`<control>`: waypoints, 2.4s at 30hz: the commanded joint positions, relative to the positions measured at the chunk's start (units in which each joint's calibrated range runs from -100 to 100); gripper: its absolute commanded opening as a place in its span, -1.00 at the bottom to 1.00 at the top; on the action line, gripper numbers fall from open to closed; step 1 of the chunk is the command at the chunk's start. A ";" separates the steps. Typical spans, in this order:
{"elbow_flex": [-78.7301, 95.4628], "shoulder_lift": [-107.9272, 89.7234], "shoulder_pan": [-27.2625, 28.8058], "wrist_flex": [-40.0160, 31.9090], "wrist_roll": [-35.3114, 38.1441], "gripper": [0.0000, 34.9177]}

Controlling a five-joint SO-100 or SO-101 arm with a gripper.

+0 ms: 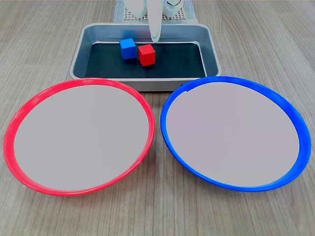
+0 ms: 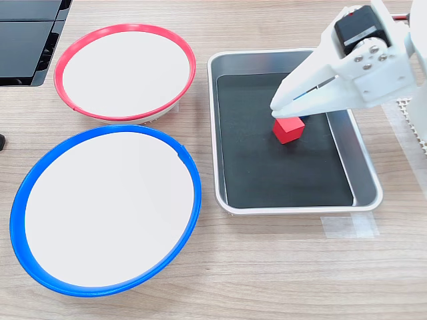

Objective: Move two blocks from tray to matching dishes

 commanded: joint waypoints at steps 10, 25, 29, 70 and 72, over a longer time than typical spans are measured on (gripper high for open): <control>-10.38 15.18 -0.21 1.43 6.40 -0.99; -51.07 67.97 21.53 24.96 27.99 -0.14; -47.88 70.19 23.88 20.17 30.92 -0.01; -83.20 98.51 -13.95 -3.77 12.16 -0.99; -83.20 101.92 -15.18 -8.06 12.21 -0.88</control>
